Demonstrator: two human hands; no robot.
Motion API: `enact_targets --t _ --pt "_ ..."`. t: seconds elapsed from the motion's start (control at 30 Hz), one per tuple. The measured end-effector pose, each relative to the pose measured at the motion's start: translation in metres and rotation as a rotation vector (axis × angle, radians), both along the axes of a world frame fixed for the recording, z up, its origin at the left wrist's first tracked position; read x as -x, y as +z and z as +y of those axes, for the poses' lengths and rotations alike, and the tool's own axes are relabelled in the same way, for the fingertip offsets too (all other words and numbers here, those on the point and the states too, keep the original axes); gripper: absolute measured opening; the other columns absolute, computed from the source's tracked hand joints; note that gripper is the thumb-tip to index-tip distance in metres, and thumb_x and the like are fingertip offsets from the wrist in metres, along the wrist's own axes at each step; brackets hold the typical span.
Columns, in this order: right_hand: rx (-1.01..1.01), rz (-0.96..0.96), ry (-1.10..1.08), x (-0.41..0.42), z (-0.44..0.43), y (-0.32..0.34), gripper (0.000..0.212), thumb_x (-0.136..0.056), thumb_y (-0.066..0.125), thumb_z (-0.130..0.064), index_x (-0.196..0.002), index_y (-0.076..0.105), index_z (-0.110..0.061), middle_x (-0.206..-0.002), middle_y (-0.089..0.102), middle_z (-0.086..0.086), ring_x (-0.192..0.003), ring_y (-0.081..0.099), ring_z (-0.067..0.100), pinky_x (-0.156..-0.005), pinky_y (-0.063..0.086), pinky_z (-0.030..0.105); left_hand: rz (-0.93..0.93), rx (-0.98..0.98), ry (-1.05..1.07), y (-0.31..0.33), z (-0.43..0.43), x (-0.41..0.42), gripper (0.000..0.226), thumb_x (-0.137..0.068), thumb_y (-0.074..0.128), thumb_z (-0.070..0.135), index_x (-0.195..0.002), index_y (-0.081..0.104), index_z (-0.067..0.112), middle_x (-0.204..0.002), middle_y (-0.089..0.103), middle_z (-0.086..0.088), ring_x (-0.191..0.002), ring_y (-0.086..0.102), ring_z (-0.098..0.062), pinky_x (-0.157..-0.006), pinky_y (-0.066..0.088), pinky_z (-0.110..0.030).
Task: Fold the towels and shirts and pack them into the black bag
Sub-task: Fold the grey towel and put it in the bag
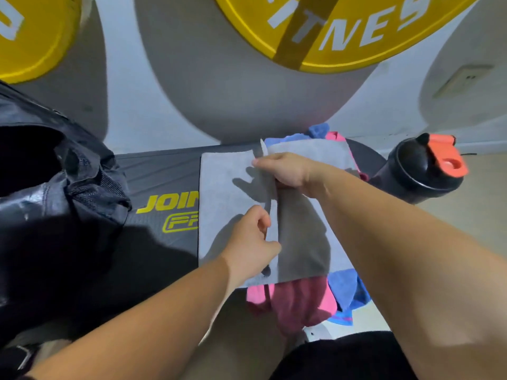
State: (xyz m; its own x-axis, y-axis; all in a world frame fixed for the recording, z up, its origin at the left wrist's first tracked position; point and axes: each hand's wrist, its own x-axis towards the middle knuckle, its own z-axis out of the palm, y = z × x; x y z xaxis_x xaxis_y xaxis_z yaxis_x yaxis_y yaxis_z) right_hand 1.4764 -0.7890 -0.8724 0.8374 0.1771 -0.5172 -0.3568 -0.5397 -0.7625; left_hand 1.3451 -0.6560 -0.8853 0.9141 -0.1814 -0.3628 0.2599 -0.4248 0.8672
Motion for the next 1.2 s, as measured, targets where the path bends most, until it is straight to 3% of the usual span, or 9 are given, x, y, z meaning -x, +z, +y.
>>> enact_targets --t 0.13,0.27,0.43,0.57,0.67,0.77,0.87,1.0,1.2 --pt "0.251 -0.108 0.144 0.004 0.009 0.007 0.031 -0.095 0.057 -0.037 -0.109 0.072 -0.013 -0.113 0.065 0.004 -0.103 0.06 0.023 -0.092 0.048 0.033 -0.003 0.032 -0.014 -0.002 0.003 0.002 0.027 -0.077 0.055 -0.007 -0.088 0.041 0.013 -0.071 0.033 -0.002 -0.056 0.024 -0.011 -0.047 0.025 -0.015" --pt "0.177 -0.231 -0.038 0.004 0.002 0.013 0.026 -0.094 0.058 -0.026 -0.109 0.072 -0.009 -0.108 0.07 0.011 -0.091 0.062 0.02 -0.091 0.053 0.036 -0.051 0.116 -0.027 0.011 0.003 0.0 0.028 -0.075 0.055 -0.01 -0.083 0.039 0.012 -0.068 0.029 -0.002 -0.06 0.023 -0.016 -0.047 0.026 -0.02" --pt "-0.088 -0.265 -0.268 0.009 -0.028 0.029 0.037 -0.096 0.06 -0.02 -0.132 0.061 -0.014 -0.109 0.067 -0.004 -0.076 0.059 0.002 -0.068 0.053 0.019 -0.1 0.218 -0.082 0.029 -0.021 -0.003 0.027 -0.074 0.057 -0.009 -0.085 0.04 0.009 -0.07 0.032 -0.006 -0.061 0.025 -0.019 -0.049 0.027 -0.027" --pt "0.084 -0.322 -0.23 0.02 -0.054 0.03 0.026 -0.095 0.06 -0.022 -0.119 0.066 -0.017 -0.104 0.061 -0.007 -0.09 0.057 0.011 -0.066 0.042 0.006 0.009 0.201 -0.171 0.03 -0.045 0.002 0.026 -0.083 0.07 0.008 -0.092 0.046 0.012 -0.079 0.054 -0.013 -0.061 0.048 -0.024 -0.06 0.046 -0.032" --pt "0.5 -0.373 0.039 0.021 -0.057 0.016 0.015 -0.092 0.059 -0.029 -0.084 0.055 -0.017 -0.113 0.054 0.008 -0.108 0.052 0.031 -0.085 0.045 0.022 -0.012 0.061 -0.136 0.026 -0.04 0.004 0.021 -0.088 0.07 0.034 -0.089 0.056 0.018 -0.077 0.062 -0.005 -0.073 0.064 -0.026 -0.065 0.048 -0.027" --pt "0.741 -0.465 0.163 0.019 -0.04 0.01 0.032 -0.093 0.053 -0.04 -0.116 0.057 -0.017 -0.156 0.026 0.012 -0.136 0.032 0.038 -0.108 0.035 0.046 -0.147 -0.123 0.049 0.011 -0.007 -0.002 0.02 -0.089 0.067 0.026 -0.076 0.058 0.014 -0.057 0.052 0.006 -0.052 0.05 -0.015 -0.047 0.035 -0.015" --pt "0.769 -0.583 0.283 0.021 -0.005 0.014 0.044 -0.097 0.046 -0.046 -0.136 0.053 -0.027 -0.152 0.035 0.006 -0.134 0.033 0.035 -0.109 0.032 0.047 -0.197 -0.422 0.168 -0.007 0.043 -0.01 0.022 -0.085 0.067 0.027 -0.071 0.058 0.012 -0.061 0.058 0.004 -0.065 0.058 -0.018 -0.06 0.045 -0.026" --pt "0.739 -0.441 0.569 0.031 0.049 0.005 0.052 -0.1 0.033 -0.056 -0.148 0.041 -0.037 -0.152 0.038 0.004 -0.136 0.031 0.034 -0.107 0.03 0.047 -0.032 -0.769 0.01 -0.026 0.086 -0.004 0.044 -0.087 0.061 0.047 -0.064 0.054 0.01 -0.068 0.059 -0.005 -0.081 0.061 -0.031 -0.065 0.044 -0.032" --pt "0.788 -0.284 0.617 0.031 0.098 -0.02 0.052 -0.097 0.028 -0.065 -0.147 0.035 -0.05 -0.145 0.036 0.008 -0.134 0.029 0.035 -0.104 0.027 0.05 0.122 -0.817 -0.145 -0.046 0.086 0.008 0.052 -0.081 0.06 0.059 -0.06 0.049 0.013 -0.064 0.054 -0.004 -0.073 0.058 -0.03 -0.061 0.039 -0.031"
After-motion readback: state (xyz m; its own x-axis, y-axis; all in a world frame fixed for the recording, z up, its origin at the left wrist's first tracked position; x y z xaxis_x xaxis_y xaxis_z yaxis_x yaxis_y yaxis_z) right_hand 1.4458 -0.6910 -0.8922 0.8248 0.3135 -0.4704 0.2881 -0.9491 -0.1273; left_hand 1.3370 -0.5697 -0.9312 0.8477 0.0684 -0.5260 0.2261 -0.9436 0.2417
